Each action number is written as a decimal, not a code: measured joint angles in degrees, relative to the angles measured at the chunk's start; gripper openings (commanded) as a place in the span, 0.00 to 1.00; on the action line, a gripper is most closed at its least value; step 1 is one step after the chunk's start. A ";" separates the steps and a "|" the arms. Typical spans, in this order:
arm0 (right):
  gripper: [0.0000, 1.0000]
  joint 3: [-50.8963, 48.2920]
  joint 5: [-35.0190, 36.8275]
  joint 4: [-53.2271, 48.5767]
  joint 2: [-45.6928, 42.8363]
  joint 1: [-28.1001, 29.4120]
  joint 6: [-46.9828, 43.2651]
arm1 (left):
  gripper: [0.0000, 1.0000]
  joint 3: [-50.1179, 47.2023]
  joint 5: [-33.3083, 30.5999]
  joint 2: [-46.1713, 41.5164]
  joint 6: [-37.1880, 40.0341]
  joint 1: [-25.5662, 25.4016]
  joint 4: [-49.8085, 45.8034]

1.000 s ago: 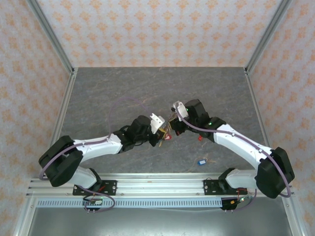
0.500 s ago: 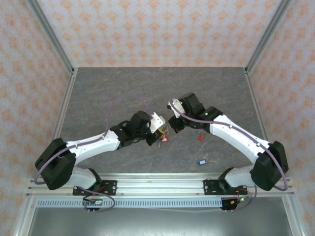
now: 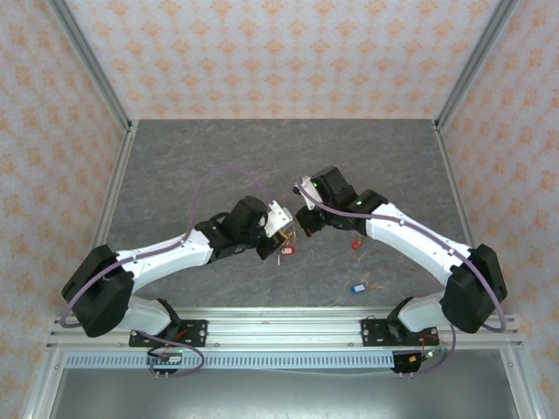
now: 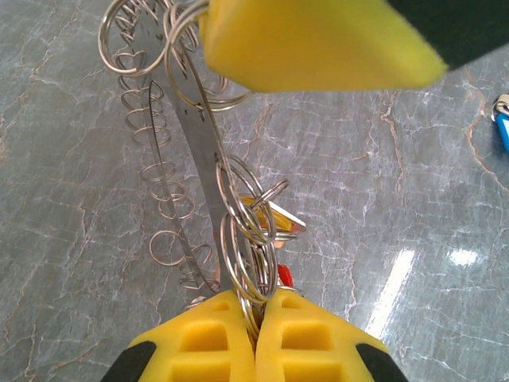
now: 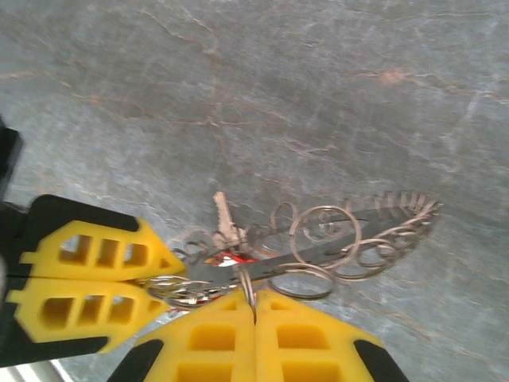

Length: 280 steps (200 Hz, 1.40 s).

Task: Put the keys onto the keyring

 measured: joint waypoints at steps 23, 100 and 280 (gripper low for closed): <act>0.00 -1.44 -1.95 1.49 -0.61 0.02 0.74 | 0.00 0.00 0.02 0.00 0.00 0.09 -1.07; 0.00 -16.17 -1.55 21.20 -7.58 0.00 0.31 | 0.00 -0.13 1.05 -1.84 0.00 0.35 -2.67; 0.00 -23.54 -3.87 33.86 -9.46 0.07 -8.74 | 0.09 1.31 4.26 -1.81 2.56 0.98 -8.09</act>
